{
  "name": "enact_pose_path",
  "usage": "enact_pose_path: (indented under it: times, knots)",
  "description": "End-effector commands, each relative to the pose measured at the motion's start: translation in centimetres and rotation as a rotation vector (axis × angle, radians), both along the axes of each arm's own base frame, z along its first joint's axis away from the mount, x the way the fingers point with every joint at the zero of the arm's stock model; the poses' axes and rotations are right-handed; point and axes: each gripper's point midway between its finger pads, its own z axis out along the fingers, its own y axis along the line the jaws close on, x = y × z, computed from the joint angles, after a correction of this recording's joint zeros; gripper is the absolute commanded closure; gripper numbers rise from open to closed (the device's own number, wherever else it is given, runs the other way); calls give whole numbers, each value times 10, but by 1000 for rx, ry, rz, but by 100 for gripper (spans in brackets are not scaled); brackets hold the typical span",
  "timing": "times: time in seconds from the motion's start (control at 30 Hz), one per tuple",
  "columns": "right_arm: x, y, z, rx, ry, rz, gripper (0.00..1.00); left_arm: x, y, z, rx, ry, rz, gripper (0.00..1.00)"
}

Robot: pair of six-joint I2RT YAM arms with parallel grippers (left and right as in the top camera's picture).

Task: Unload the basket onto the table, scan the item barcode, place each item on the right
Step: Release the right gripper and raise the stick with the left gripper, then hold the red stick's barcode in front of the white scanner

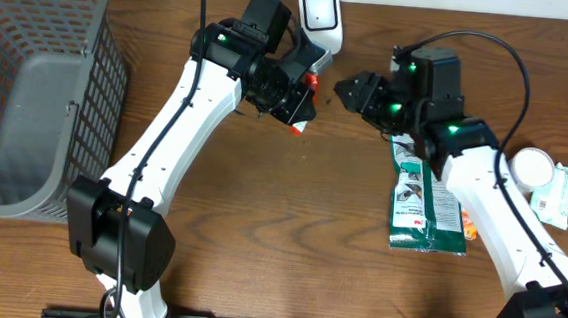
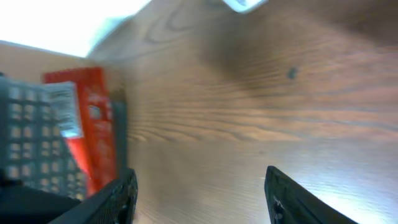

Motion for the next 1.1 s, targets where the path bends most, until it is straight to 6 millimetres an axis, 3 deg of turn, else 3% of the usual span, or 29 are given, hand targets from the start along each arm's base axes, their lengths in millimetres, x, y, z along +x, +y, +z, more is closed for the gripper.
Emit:
enact_pose_path:
  times: [0.0,0.23,0.37,0.53,0.8,1.07]
  knots:
    - [-9,-16,-2,-88,-34,75,38,3,18,-9,118,-34,26,93]
    - [-31,-40,-31,-241,49,128,31,17,47,-22,420,-168,84,93]
    - [-43,-70,-51,-416,117,93,22,33,65,-12,698,-362,110,93]
    - [-51,-79,-58,-465,162,86,1,38,42,-3,737,-496,-28,93]
    - [-62,-81,-63,-493,190,131,1,56,24,10,746,-650,-174,93]
    - [-72,-83,-67,-499,234,142,1,100,26,54,878,-914,-152,93]
